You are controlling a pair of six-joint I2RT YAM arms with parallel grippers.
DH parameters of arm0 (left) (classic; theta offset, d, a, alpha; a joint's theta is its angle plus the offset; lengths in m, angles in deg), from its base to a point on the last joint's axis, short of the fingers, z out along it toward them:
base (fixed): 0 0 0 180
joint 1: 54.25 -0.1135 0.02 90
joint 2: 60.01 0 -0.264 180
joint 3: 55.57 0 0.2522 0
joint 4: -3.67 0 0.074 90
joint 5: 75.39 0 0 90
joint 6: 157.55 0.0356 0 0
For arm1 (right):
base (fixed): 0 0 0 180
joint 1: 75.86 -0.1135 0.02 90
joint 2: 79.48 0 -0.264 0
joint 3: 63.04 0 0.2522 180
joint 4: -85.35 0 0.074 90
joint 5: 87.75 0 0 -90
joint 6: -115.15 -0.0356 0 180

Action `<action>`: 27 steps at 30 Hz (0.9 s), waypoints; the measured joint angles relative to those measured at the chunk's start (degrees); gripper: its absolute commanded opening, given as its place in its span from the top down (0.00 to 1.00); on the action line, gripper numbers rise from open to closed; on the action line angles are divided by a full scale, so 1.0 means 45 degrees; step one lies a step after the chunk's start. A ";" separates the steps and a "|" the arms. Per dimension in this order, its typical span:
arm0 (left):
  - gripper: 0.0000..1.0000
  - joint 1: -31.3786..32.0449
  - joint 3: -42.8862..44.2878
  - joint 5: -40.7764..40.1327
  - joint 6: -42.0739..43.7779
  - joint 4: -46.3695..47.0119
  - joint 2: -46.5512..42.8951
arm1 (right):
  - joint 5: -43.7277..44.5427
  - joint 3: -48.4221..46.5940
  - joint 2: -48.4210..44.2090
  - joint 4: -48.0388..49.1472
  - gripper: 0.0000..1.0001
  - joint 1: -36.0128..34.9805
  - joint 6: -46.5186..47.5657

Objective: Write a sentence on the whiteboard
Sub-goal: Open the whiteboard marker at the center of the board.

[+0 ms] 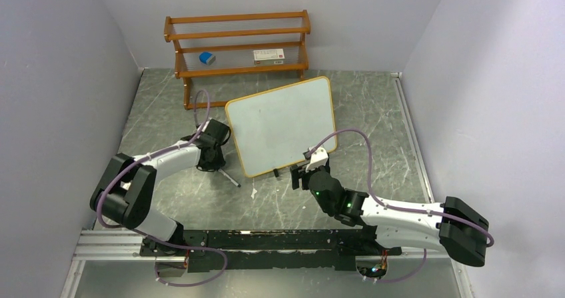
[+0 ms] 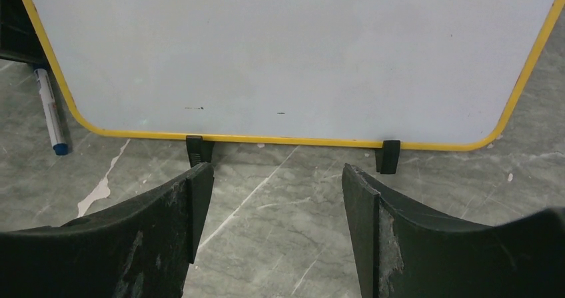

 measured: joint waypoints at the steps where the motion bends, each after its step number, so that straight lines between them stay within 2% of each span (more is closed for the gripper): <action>1: 0.65 -0.0010 -0.0068 0.0024 -0.0049 0.0000 -0.0068 | -0.0010 0.0000 -0.0034 0.0000 0.25 0.0000 0.0000; 10: 0.80 -0.0267 -0.0233 0.0078 -0.0529 0.0107 -0.0209 | -0.0107 0.0180 -0.0641 0.0107 0.24 0.0000 0.0209; 16: 0.94 -0.1112 -0.1345 0.0923 -0.1039 0.0670 -0.1438 | -0.0495 0.0306 -0.0699 0.0355 0.22 0.0000 0.0743; 21: 0.95 -0.1991 -0.2268 0.1763 -0.1341 0.0928 -0.2531 | -0.1205 0.0374 -0.0661 0.0685 0.20 0.0000 0.1287; 27: 0.95 -0.2322 -0.2623 0.2569 -0.1622 0.1083 -0.3230 | -0.2215 0.0374 -0.0335 0.1073 0.19 0.0000 0.1671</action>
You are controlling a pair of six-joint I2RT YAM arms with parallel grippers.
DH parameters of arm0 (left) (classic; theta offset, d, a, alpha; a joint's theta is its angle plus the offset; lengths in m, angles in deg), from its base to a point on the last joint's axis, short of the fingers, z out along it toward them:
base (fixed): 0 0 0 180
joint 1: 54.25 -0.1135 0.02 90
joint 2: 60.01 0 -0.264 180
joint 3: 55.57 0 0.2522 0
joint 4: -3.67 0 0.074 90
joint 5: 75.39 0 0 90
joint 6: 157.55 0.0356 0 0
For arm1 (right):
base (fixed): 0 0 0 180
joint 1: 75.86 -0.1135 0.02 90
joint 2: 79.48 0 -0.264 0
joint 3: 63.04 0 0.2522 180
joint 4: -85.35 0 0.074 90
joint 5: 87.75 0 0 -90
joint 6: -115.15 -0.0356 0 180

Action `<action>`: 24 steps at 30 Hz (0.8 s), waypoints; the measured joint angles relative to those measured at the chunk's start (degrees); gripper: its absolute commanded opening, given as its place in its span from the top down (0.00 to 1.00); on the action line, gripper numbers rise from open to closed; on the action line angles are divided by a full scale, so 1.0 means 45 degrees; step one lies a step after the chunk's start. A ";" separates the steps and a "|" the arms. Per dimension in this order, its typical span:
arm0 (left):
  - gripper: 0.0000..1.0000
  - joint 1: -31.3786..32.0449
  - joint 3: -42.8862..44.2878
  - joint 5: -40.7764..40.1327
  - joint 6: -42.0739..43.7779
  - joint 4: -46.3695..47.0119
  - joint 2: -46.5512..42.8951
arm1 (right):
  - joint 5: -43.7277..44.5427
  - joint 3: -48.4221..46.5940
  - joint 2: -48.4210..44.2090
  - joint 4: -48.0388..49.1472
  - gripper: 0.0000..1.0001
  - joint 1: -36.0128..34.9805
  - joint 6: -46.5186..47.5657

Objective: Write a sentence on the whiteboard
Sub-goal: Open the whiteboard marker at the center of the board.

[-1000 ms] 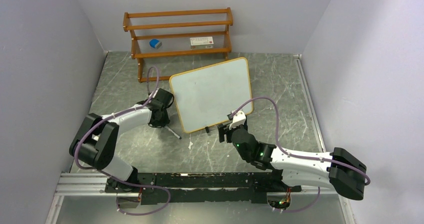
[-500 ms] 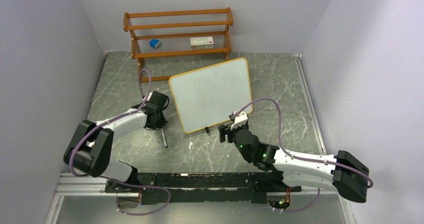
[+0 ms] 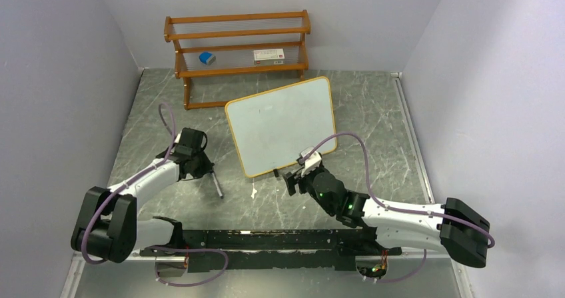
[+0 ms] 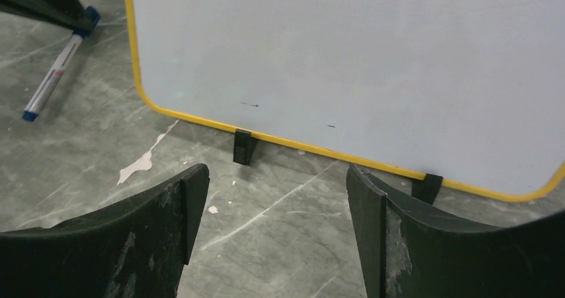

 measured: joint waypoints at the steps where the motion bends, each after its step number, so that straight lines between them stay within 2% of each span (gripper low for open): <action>1: 0.95 -0.0039 -0.0034 0.0141 -0.0053 0.0097 -0.0102 | -0.0194 0.0000 0.0044 0.0034 0.19 0.0000 0.0063; 9: 0.95 -0.0141 -0.0170 0.1030 -0.0763 0.0301 -0.1661 | -0.2171 -0.0141 0.0763 0.0719 0.18 0.0000 0.0403; 16: 0.95 -0.0160 -0.0418 0.1651 -0.1763 0.0573 -0.4444 | -0.3638 -0.0913 0.2040 0.1642 0.17 -0.0058 -0.0379; 24: 0.95 -0.0160 -0.0947 0.1729 -0.3293 0.0971 -0.7286 | -0.4119 -0.1797 0.3687 0.3269 0.17 -0.0724 -0.1564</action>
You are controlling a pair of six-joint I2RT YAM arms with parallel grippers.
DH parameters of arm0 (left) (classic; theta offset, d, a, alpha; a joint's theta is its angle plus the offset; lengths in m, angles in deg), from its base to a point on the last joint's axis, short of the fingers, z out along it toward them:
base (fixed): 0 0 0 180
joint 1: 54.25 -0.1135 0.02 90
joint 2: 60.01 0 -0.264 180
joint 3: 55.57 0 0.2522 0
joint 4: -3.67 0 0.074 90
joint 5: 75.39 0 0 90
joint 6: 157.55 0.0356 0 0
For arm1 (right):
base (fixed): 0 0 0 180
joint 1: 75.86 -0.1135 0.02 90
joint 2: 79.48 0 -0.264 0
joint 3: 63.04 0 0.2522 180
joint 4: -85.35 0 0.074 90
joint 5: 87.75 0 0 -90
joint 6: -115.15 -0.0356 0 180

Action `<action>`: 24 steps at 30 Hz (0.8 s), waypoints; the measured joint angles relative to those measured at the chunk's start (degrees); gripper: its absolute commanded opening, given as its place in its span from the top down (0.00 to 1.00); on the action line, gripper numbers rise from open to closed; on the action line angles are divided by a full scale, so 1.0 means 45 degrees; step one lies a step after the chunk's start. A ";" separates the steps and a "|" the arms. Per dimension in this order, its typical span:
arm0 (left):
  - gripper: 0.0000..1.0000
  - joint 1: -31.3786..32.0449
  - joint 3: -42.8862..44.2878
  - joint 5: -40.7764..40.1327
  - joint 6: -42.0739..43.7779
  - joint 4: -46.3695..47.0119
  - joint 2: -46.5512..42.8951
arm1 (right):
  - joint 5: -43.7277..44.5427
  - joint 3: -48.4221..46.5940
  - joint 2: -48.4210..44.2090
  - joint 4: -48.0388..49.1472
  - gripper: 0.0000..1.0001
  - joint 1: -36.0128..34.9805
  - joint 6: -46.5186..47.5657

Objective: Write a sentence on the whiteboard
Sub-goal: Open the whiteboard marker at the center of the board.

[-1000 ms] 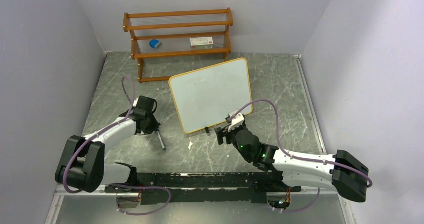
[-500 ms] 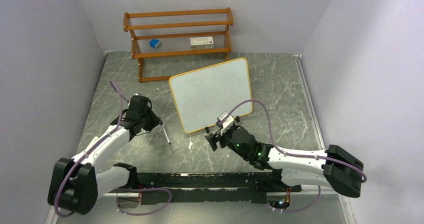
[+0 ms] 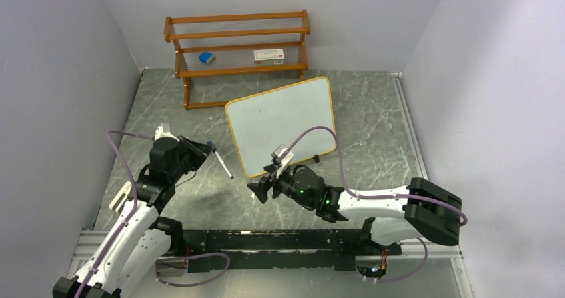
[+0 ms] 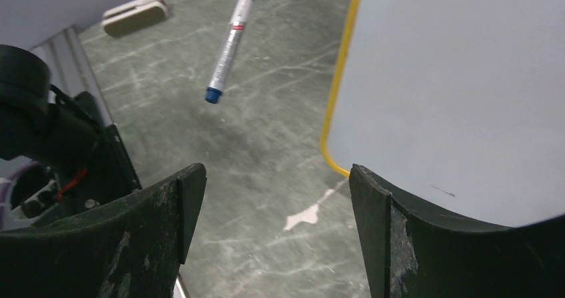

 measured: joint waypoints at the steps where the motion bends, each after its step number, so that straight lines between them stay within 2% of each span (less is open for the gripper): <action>1: 0.95 0.0000 -0.0073 0.0005 -0.0233 0.0102 -0.0219 | 0.0029 -0.0097 0.0223 0.0243 0.16 -0.0136 -0.0112; 11: 0.95 0.0005 -0.0520 0.0296 -0.2059 0.0680 -0.0918 | 0.0748 -0.1690 0.2584 0.2375 0.18 -0.0962 -0.0403; 24: 0.95 0.0185 -0.0559 0.0656 -0.3288 0.1146 -0.0952 | 0.2565 -0.2642 0.4386 0.4007 0.48 -0.1224 0.0073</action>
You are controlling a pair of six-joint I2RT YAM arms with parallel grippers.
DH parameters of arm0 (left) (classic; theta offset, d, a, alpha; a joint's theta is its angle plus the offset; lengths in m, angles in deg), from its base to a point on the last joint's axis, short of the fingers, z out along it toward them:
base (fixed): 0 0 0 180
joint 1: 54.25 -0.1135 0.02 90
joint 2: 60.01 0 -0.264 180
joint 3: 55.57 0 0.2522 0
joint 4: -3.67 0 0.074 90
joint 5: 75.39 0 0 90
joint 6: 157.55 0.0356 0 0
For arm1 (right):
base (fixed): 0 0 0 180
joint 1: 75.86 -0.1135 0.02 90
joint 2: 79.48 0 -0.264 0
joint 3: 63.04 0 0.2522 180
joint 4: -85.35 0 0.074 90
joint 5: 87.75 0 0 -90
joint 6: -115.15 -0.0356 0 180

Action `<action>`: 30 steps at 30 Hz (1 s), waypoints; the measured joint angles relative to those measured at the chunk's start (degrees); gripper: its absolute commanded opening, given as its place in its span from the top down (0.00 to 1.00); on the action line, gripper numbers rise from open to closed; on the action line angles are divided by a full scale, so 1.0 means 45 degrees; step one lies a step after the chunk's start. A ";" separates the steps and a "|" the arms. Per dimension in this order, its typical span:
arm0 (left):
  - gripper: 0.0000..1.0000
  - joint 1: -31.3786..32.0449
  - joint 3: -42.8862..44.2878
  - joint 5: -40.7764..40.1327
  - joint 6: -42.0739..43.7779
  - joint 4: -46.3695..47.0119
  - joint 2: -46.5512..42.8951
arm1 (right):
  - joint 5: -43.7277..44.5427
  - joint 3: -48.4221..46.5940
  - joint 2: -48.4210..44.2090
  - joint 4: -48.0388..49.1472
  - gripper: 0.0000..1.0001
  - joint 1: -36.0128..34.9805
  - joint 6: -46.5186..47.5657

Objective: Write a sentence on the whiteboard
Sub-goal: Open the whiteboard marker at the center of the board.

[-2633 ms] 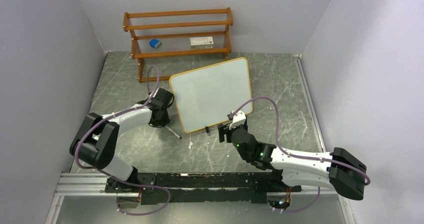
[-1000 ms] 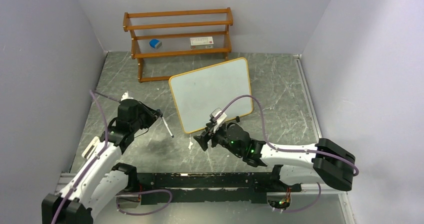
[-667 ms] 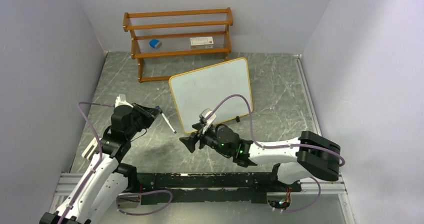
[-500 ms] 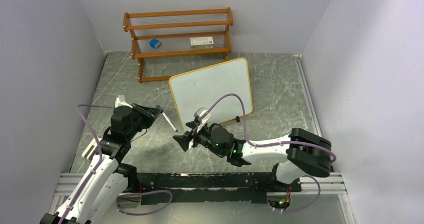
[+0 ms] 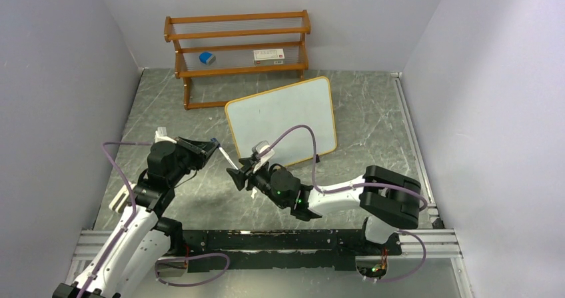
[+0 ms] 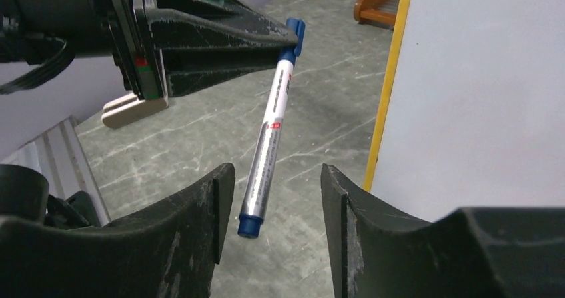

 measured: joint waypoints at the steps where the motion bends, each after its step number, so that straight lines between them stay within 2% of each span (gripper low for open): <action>1: 0.95 0.0024 -0.0039 0.0024 -0.0068 0.0063 0.0000 | 0.0053 -0.0068 0.0073 0.0087 0.51 -0.0005 0.0063; 7: 0.95 0.0097 -0.0155 0.0165 -0.0311 0.0136 0.0010 | 0.0335 -0.0223 0.0389 0.0486 0.68 -0.0044 0.0345; 14: 0.95 0.0136 -0.0175 0.0209 -0.0461 0.0146 -0.0078 | 0.0573 -0.0355 0.0544 0.0568 1.00 -0.0073 0.0588; 16: 0.95 0.0136 -0.0204 0.0199 -0.0476 0.0185 -0.0087 | 0.0597 -0.0355 0.0544 0.0563 1.00 -0.0063 0.0641; 23: 0.58 0.0155 0.0063 0.0296 0.0738 0.0024 0.0452 | 0.0296 -0.0350 -0.0136 -0.0563 1.00 -0.0019 0.1112; 28: 0.38 0.0175 0.1681 0.0272 0.3657 -0.0573 0.1413 | -0.1200 -0.0321 -0.2429 -0.2701 1.00 0.0345 0.1676; 30: 0.34 0.0180 0.2351 0.0364 0.5275 -0.0544 0.1481 | -0.2244 -0.0340 -0.3487 -0.3672 1.00 0.0967 0.1666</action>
